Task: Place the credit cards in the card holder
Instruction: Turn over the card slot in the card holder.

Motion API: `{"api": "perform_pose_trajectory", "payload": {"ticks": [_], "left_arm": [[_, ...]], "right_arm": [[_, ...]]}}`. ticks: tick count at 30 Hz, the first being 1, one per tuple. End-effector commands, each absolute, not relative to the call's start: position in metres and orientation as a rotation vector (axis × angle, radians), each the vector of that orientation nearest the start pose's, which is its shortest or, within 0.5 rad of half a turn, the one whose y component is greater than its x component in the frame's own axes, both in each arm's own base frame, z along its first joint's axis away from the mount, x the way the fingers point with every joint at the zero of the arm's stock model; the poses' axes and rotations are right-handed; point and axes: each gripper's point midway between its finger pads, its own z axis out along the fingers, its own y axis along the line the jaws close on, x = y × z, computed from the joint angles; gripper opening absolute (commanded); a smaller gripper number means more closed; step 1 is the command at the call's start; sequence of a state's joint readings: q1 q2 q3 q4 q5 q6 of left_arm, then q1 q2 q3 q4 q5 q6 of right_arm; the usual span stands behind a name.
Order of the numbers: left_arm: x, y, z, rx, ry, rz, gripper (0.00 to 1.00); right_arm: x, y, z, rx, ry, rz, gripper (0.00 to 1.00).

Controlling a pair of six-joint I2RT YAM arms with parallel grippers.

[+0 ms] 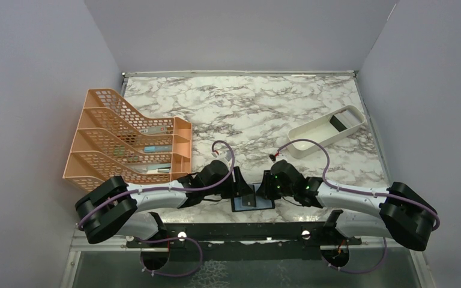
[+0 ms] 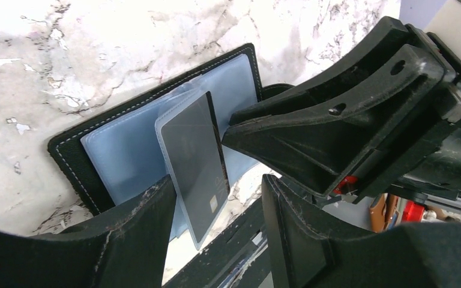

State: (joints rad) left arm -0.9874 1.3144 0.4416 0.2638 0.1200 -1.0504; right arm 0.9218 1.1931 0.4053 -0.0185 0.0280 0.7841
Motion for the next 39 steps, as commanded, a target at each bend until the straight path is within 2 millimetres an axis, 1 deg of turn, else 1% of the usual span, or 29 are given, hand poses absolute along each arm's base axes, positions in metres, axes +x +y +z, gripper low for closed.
{"api": "perform_pose_trajectory", "payload": {"ticks": [1,6,9,13,18,21,25,27,30,34,39], "left_arm": [[0.143,-0.333,0.092,0.033,2.397,-1.287,0.57],[0.141,-0.339,0.102,0.058,2.371,-1.325,0.57],[0.140,-0.341,0.106,0.072,2.357,-1.337,0.57],[0.139,-0.344,0.110,0.089,2.342,-1.348,0.58],[0.138,-0.347,0.107,0.106,2.354,-1.346,0.58],[0.137,-0.349,0.108,0.116,2.349,-1.352,0.58],[0.138,-0.352,0.110,0.130,2.344,-1.351,0.58],[0.139,-0.354,0.108,0.137,2.349,-1.344,0.58],[0.140,-0.357,0.104,0.148,2.363,-1.336,0.58],[0.140,-0.361,0.101,0.165,2.367,-1.331,0.58],[0.139,-0.368,0.103,0.200,2.360,-1.334,0.59]], "right_arm": [[0.147,0.234,0.010,-0.174,2.570,0.671,0.25],[0.150,0.231,0.014,-0.170,2.562,0.645,0.25],[0.158,0.225,0.021,-0.144,2.541,0.589,0.25],[0.173,0.223,0.041,-0.121,2.479,0.538,0.25],[0.189,0.218,0.057,-0.103,2.444,0.494,0.25],[0.202,0.211,0.065,-0.076,2.419,0.479,0.25],[0.222,0.196,0.075,-0.021,2.397,0.490,0.25],[0.232,0.189,0.081,0.003,2.378,0.494,0.25],[0.244,0.184,0.096,0.019,2.343,0.490,0.26],[0.250,0.183,0.105,0.022,2.325,0.507,0.26],[0.253,0.182,0.105,0.028,2.324,0.519,0.26]]}}
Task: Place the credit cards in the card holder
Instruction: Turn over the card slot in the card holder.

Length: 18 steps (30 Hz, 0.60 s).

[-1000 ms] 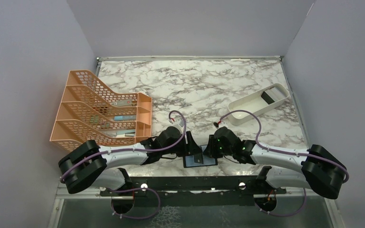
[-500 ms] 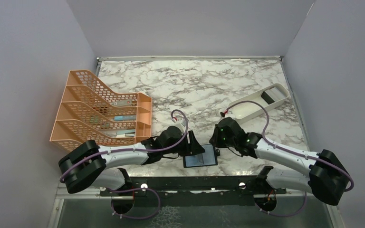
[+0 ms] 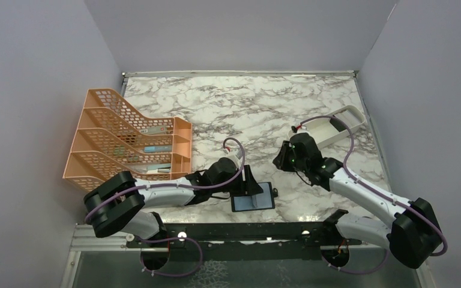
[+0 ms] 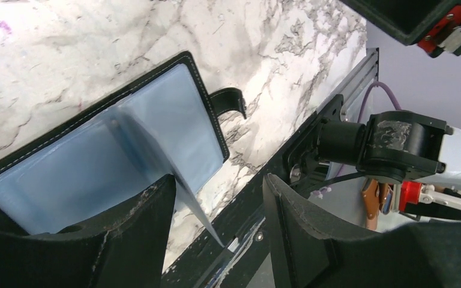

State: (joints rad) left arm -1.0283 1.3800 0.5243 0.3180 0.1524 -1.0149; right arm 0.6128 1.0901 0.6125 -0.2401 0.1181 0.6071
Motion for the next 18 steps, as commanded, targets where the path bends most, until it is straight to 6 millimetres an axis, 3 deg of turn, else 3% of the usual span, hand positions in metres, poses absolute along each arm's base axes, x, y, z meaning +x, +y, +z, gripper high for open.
{"api": "perform_pose_trajectory", "payload": {"ticks": [1,8,18], "left_arm": [[0.139,-0.369,0.104,0.205,2.359,-1.337,0.59],[0.138,-0.377,0.106,0.239,2.356,-1.347,0.59],[0.139,-0.394,0.104,0.312,2.350,-1.350,0.59]], "right_arm": [[0.253,0.181,0.105,0.029,2.324,0.520,0.26],[0.260,0.175,0.110,0.045,2.309,0.513,0.26],[0.281,0.163,0.140,0.074,2.247,0.502,0.26]]}}
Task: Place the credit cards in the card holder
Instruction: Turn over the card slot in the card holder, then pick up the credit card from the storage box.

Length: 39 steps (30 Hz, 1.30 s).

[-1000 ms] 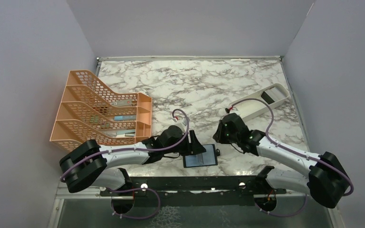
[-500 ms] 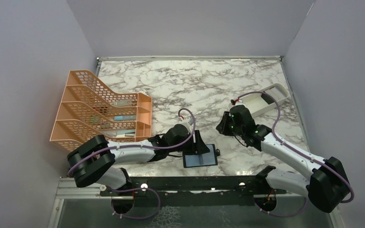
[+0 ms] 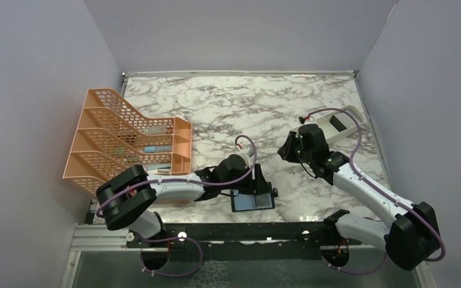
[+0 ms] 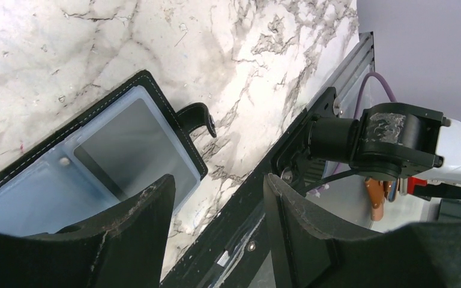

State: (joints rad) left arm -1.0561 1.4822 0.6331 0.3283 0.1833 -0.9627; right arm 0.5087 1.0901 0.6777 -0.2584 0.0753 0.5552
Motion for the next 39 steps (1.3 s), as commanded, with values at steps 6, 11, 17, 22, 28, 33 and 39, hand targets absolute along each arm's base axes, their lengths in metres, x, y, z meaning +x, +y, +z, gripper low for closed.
{"api": "perform_pose_trajectory", "payload": {"ticks": [6,11,17,22,28,33,39], "left_arm": [[0.141,-0.396,0.108,0.327,2.329,-1.349,0.59],[0.148,-0.386,0.117,0.315,2.299,-1.300,0.59],[0.171,-0.345,0.127,0.311,2.289,-0.975,0.61],[0.184,-0.305,0.152,0.338,2.219,-0.769,0.86],[0.192,-0.257,0.181,0.364,2.139,-0.559,0.99],[0.190,-0.238,0.198,0.413,2.067,-0.524,0.99],[0.186,-0.233,0.216,0.437,2.031,-0.545,0.99]], "right_arm": [[0.284,0.159,0.143,0.071,2.239,0.490,0.26],[0.294,0.155,0.144,0.045,2.228,0.441,0.27],[0.330,0.149,0.165,0.002,2.156,0.368,0.31],[0.383,0.127,0.176,-0.035,2.119,0.130,0.34],[0.441,0.067,0.163,-0.169,2.137,-0.277,0.36],[0.464,-0.008,0.144,-0.054,2.264,-0.384,0.37],[0.473,-0.046,0.150,-0.119,2.259,-0.459,0.39]]}}
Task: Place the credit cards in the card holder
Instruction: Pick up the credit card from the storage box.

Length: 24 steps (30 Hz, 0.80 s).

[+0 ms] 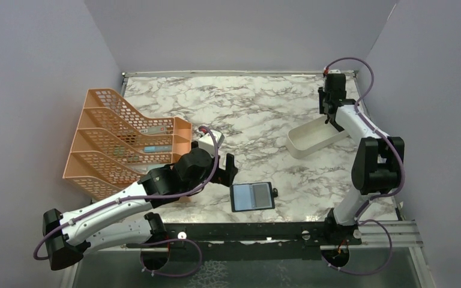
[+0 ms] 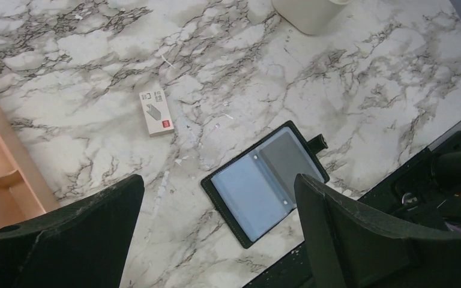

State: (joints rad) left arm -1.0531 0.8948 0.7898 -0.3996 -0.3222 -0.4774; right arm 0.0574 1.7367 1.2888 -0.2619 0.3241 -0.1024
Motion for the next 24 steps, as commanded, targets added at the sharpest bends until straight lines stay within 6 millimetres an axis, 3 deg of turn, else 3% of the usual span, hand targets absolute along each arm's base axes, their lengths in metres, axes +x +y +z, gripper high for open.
{"api": "perform_pose_trajectory", "payload": {"ticks": [1,8,16,24], "left_arm": [[0.186,-0.230,0.218,0.447,2.031,-0.525,0.99],[0.188,-0.213,0.214,0.471,2.024,-0.435,0.99],[0.189,-0.208,0.213,0.466,2.019,-0.417,0.99],[0.189,-0.210,0.211,0.477,2.025,-0.408,0.99]], "right_arm": [[0.472,-0.051,0.150,-0.147,2.260,-0.481,0.39],[0.460,-0.078,0.124,-0.303,2.315,-0.653,0.39],[0.452,-0.095,0.117,-0.321,2.346,-0.681,0.44],[0.449,-0.103,0.094,-0.378,2.392,-0.688,0.46]]}}
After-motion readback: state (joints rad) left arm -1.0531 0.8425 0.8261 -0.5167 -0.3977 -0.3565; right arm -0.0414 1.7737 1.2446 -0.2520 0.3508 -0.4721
